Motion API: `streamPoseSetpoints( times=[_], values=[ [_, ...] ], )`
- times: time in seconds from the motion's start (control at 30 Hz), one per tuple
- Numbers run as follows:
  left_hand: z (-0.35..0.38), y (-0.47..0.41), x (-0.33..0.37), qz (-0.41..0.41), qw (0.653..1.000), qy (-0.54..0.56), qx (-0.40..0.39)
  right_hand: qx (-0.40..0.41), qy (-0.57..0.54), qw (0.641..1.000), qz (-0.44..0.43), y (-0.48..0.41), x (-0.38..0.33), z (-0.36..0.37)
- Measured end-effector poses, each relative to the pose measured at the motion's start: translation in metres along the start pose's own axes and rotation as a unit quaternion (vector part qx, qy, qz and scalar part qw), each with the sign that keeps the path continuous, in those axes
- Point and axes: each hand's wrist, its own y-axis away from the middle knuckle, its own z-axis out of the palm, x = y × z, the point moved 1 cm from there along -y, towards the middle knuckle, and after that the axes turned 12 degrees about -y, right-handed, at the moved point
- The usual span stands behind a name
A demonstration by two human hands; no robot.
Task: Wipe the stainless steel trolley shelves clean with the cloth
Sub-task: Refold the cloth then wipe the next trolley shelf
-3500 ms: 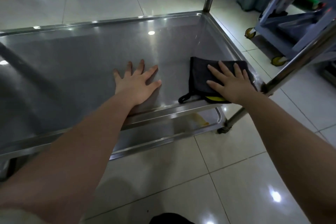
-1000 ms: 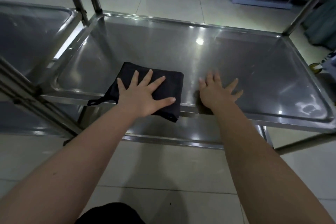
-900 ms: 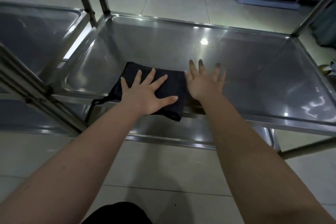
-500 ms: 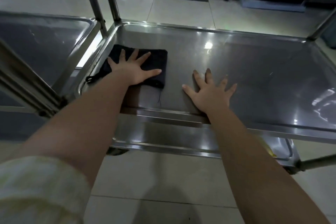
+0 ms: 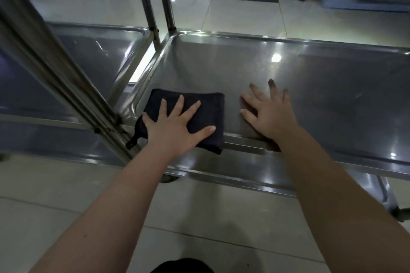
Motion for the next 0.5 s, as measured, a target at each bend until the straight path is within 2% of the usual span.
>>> streamPoseSetpoints(
  times=[0.13,0.27,0.4,0.5],
  values=[
    [-0.005,-0.017,-0.007,0.004,1.0,0.015,-0.02,-0.022,-0.057,0.998,0.024,-0.011,-0.023,0.005],
    [-0.011,-0.057,-0.031,0.005,1.0,0.009,-0.022,-0.027,-0.057,0.997,0.034,-0.009,-0.026,0.017],
    [-0.019,-0.101,-0.04,0.025,0.999,0.009,0.023,-0.017,-0.046,0.998,0.036,-0.01,-0.025,0.019],
    [-0.026,-0.124,-0.037,0.019,1.0,0.007,0.023,-0.014,-0.047,0.998,0.042,-0.011,-0.026,0.021]
  ],
)
